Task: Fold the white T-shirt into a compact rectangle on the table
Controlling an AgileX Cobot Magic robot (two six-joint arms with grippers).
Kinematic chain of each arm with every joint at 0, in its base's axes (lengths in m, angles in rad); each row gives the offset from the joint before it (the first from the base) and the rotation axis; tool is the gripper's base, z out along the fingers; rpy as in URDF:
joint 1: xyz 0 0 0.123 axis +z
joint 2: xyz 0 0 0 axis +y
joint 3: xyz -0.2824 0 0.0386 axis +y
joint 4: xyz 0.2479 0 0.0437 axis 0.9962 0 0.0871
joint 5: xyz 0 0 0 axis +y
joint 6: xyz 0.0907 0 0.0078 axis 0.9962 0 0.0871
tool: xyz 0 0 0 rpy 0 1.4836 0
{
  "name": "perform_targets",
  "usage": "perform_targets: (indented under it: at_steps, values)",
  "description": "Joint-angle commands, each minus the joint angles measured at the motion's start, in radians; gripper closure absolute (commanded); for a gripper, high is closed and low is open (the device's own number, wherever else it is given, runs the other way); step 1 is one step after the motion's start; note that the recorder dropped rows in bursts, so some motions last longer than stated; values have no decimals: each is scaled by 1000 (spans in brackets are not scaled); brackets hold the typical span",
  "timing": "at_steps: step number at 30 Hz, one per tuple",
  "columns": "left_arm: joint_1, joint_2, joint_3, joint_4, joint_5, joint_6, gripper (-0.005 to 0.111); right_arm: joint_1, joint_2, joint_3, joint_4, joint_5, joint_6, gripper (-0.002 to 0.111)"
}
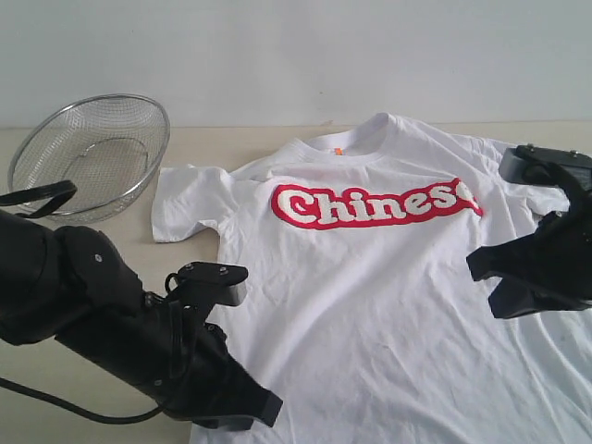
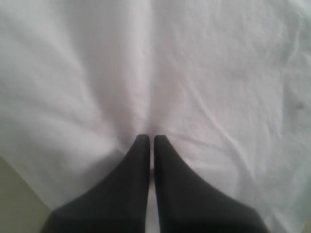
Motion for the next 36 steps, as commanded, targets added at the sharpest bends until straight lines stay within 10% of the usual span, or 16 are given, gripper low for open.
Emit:
perform_targets:
  at_steps: [1, 18, 28, 36]
  values:
    - [-3, -29, 1, -71, 1, 58, 102, -2, -10, -8, -4, -96, 51, 108]
    - [89, -277, -99, -142, -24, 85, 102, -408, 412, -656, 213, 98, -65, 107]
    - [89, -347, -99, -167, 2, 85, 102, -497, 710, -949, 294, 95, -56, 46]
    - [89, -348, -97, -167, 56, 127, 102, -501, 945, -1199, 294, 74, -46, 46]
